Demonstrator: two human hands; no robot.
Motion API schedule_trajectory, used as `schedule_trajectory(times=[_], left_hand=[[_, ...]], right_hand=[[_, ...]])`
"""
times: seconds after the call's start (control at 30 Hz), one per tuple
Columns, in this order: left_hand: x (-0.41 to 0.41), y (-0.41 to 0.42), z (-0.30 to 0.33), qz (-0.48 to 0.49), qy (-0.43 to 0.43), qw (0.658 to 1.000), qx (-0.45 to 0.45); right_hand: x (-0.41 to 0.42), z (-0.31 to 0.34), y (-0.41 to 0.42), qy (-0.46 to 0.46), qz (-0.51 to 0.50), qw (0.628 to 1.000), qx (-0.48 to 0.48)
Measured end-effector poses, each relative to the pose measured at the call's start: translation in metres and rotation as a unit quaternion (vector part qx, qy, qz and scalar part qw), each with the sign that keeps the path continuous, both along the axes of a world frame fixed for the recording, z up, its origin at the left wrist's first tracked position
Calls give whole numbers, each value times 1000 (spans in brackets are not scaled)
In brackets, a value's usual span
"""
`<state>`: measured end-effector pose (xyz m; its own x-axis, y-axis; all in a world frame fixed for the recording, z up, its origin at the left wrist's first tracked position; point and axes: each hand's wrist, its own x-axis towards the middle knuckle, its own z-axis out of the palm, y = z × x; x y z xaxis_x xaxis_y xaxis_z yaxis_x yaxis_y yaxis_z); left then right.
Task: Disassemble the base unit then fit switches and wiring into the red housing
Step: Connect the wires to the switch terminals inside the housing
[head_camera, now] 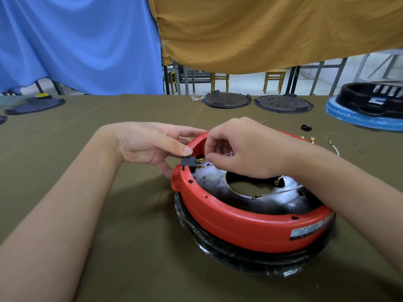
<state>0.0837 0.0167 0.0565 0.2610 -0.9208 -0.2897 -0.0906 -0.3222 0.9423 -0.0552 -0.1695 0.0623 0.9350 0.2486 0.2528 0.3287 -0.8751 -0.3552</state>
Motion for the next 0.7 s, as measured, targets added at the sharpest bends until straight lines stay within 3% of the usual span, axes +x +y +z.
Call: schedule_trajectory(times=[0.2,0.4,0.7], left_hand=[[0,0,-1,2,6,1000,-2],[-1,-1,-2,1,4,1000,1],[0,-2,-2,-13,-2,1000,1]], right_hand=[[-1,2,-2,-1,-8,1000,15],[-6,16,-11,50,30,985,161],[-7,9,-6,73,12,994,82]])
